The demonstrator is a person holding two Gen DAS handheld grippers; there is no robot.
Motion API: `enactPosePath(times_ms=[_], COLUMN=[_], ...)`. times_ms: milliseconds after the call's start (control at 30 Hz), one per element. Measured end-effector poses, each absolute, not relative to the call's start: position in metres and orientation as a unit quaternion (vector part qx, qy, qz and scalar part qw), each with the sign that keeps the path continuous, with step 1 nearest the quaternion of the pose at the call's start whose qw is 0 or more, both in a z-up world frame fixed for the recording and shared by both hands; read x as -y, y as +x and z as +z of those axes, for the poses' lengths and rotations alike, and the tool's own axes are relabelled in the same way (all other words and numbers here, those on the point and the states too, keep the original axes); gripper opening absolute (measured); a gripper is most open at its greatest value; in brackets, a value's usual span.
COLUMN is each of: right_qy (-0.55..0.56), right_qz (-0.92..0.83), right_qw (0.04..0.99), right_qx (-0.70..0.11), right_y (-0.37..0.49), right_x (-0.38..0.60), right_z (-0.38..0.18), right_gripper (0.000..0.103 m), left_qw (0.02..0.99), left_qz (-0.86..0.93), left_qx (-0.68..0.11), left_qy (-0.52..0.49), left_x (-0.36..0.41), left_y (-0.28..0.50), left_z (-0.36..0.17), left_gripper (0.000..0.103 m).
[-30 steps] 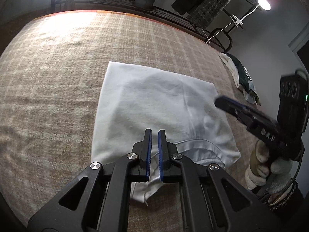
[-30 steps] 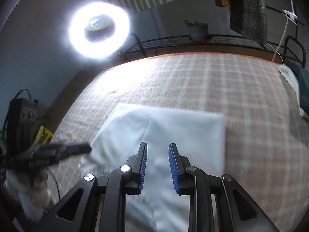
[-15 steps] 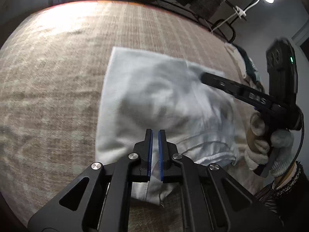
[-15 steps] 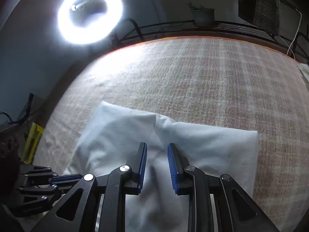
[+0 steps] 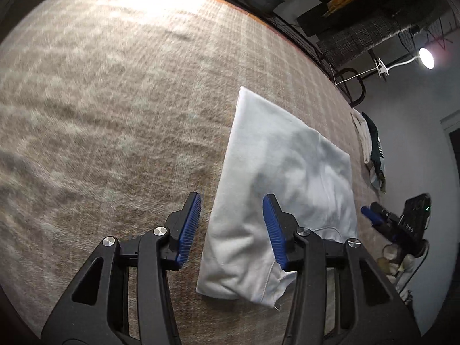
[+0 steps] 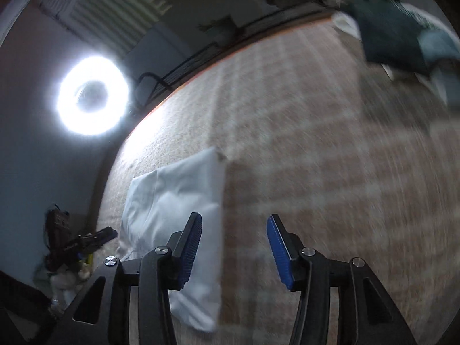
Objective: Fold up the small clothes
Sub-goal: 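Lower both tools to the folded shirt's edge and close them on it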
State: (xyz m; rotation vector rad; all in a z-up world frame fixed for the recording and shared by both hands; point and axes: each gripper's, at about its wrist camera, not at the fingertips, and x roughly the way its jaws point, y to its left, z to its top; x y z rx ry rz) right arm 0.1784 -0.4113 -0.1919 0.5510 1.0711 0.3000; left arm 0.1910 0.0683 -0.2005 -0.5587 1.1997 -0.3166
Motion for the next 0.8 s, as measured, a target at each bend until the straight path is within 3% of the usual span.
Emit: enactPosePath(times_ms=[467,733,800], right_qy=[0.337,0.353,0.354], right_qz=[0.226,0.247,0.249], right_qw=[0.752,0.738,0.737], right_qx=[-0.520,-0.520,-0.519], right_y=[0.184,0.198,0.202], right_x=[0.400,0.383,0.378], right_z=[-0.233,-0.245,-0.246], right_gripper=[0.046,0.032,0.030], left_qw=[0.738,0.739,0.738], left_qz=[-0.195,-0.214,-0.214], left_qx=[-0.552,-0.547,-0.547], left_qy=[-0.336,-0.331,-0.332], left_x=[-0.076,-0.056,-0.054], left_y=[0.214,0.232,0.232], left_z=[-0.217,-0.214,-0.216], left_gripper=[0.046,0.046,0.042])
